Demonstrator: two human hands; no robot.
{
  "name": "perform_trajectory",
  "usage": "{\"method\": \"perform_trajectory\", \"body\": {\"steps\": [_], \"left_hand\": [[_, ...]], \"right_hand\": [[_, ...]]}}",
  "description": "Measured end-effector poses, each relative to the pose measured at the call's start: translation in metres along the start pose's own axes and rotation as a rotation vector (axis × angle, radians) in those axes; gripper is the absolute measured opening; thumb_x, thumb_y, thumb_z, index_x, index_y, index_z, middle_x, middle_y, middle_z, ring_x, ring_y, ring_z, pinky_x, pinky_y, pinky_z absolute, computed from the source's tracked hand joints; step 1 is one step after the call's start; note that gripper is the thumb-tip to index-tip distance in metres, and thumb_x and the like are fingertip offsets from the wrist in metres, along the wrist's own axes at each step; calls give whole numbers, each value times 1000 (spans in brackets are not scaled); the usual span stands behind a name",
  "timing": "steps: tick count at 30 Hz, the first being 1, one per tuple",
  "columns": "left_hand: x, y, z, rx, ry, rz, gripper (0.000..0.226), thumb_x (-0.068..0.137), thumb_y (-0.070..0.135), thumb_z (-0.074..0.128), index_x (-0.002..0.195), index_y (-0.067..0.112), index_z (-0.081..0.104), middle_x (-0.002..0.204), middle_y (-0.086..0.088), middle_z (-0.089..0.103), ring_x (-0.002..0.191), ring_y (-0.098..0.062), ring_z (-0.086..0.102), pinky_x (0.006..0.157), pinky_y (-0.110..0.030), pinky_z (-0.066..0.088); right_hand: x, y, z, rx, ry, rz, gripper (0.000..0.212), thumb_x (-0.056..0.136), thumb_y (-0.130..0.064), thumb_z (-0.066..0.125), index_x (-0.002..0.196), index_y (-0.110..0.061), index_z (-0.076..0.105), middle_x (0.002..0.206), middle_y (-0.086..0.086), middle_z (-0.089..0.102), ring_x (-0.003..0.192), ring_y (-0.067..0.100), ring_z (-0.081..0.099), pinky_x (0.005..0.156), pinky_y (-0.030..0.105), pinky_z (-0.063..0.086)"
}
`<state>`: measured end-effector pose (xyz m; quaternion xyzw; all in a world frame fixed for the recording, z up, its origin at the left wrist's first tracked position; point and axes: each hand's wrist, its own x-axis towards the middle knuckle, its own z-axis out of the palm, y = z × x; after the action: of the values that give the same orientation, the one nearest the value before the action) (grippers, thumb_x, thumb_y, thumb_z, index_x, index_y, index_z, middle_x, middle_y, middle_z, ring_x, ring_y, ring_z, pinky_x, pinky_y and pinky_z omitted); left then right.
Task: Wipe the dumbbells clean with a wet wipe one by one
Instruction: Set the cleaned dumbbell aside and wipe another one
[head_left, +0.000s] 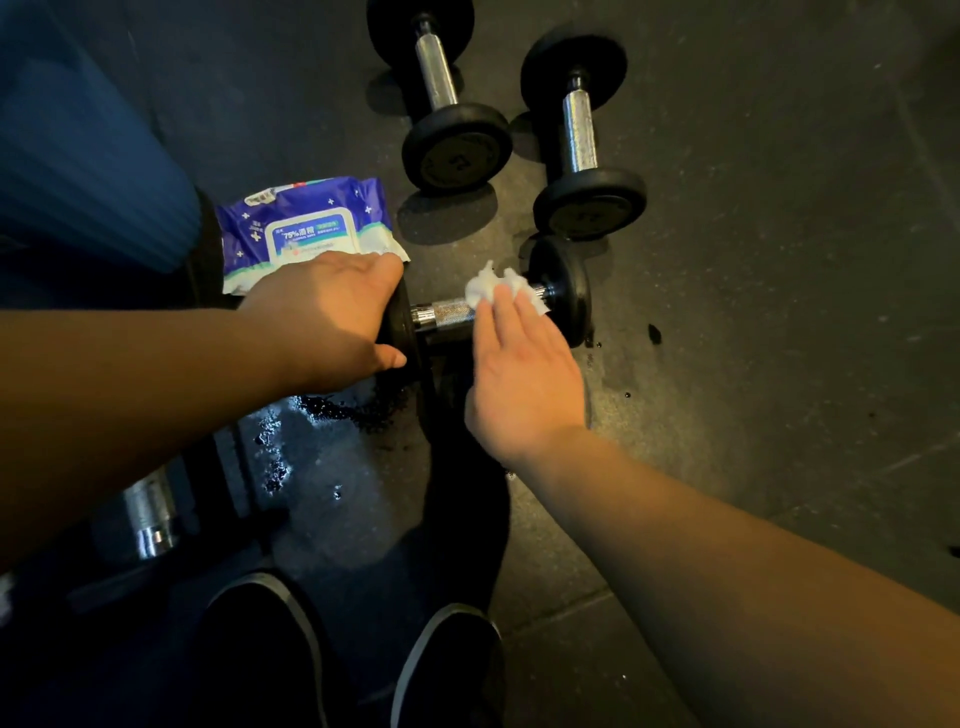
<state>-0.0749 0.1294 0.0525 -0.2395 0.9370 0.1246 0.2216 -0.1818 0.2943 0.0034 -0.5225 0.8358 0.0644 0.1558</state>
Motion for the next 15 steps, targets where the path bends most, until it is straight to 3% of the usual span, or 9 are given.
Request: {"method": "perform_trajectory", "body": {"steps": [2, 7, 11, 15], "left_hand": [[0, 1, 1, 0, 3, 0, 73, 79, 59, 70, 131, 21, 35, 136, -4, 51, 127, -27, 45, 92, -41, 44], [-4, 3, 4, -25, 24, 4, 67, 77, 57, 73, 121, 23, 37, 127, -4, 55, 119, -27, 49, 89, -43, 48], [-6, 4, 6, -27, 31, 5, 65, 77, 56, 73, 119, 23, 36, 127, -4, 54, 119, -27, 48, 89, -41, 46], [-6, 7, 5, -32, 34, -2, 65, 78, 54, 73, 122, 23, 36, 127, -3, 54, 117, -26, 48, 87, -40, 44]], "right_hand": [[0, 0, -1, 27, 12, 60, 88, 83, -33, 54, 156, 0, 18, 163, 21, 17, 153, 37, 10, 122, 46, 20], [-6, -11, 6, -22, -20, -137, 90, 80, -34, 54, 156, 0, 20, 164, 21, 17, 153, 38, 9, 121, 48, 17], [-7, -2, -1, 64, 40, 124, 80, 79, -29, 53, 151, -1, 31, 158, 20, 29, 150, 37, 19, 117, 46, 29], [-12, -10, 5, 8, -3, -90, 88, 81, -34, 57, 155, 1, 24, 162, 22, 20, 152, 39, 13, 121, 48, 21]]}}
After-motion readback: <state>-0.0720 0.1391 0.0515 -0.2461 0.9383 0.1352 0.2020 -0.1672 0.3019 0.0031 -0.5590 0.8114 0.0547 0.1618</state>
